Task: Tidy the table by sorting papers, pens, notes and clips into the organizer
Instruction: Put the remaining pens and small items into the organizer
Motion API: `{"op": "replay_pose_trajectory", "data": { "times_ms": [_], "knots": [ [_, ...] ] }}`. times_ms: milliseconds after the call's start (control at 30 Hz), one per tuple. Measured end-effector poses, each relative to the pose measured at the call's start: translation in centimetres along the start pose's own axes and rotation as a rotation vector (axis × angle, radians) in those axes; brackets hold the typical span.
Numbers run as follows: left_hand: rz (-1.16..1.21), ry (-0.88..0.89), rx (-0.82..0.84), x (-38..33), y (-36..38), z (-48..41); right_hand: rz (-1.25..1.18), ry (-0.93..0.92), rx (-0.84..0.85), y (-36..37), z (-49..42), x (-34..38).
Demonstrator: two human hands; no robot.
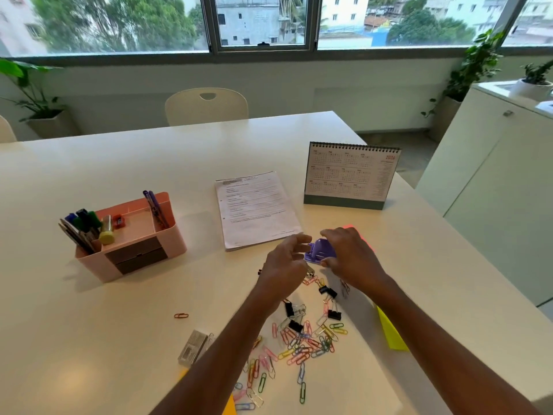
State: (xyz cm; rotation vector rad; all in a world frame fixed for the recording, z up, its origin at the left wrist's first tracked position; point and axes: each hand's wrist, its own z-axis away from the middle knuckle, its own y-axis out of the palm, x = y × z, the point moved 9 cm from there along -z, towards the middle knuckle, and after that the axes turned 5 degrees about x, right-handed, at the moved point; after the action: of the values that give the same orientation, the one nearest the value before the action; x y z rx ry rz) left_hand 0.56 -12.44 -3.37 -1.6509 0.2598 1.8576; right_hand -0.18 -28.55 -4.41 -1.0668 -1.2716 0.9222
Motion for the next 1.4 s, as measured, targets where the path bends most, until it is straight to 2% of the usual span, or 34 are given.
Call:
{"op": "replay_pose_trajectory", "data": {
  "times_ms": [333, 500, 600, 700, 900, 1033, 1133, 1233, 1400],
  "knots": [
    [0.042, 0.003, -0.138, 0.6, -1.3, 0.4, -0.114, -0.027, -0.018, 0.0, -0.3, -0.3],
    [0.045, 0.035, -0.196, 0.7, -2.4, 0.8, -0.158, -0.082, -0.129, -1.7, 0.1, 1.3],
    [0.070, 0.084, -0.211, 0.7, -3.2, 1.0, -0.242, -0.158, -0.182, -3.7, 0.3, 3.5],
    [0.127, 0.139, -0.210, 0.5, -3.9, 1.4, -0.341, -0.299, -0.122, -4.8, 0.6, 6.7],
    [0.330, 0.227, -0.287, 1.0, -6.2, 3.1, -0.450, -0.400, -0.139, -6.0, 0.9, 10.3],
    [0.561, 0.146, -0.375, 2.9, -8.4, 4.1, -0.550, -0.348, -0.193, -6.0, 0.1, 11.2],
    [0.814, 0.132, -0.389, 4.1, -9.9, 5.0, -0.745, -0.312, -0.054, -5.4, -0.9, 12.0],
    [0.996, 0.127, -0.384, 4.8, -11.4, 5.8, -0.795, -0.406, 0.080, -4.7, -1.1, 14.6],
    [1.116, 0.103, -0.396, 5.8, -13.4, 6.6, -0.727, -0.487, 0.068, -4.5, -2.4, 18.4]
  ]
}}
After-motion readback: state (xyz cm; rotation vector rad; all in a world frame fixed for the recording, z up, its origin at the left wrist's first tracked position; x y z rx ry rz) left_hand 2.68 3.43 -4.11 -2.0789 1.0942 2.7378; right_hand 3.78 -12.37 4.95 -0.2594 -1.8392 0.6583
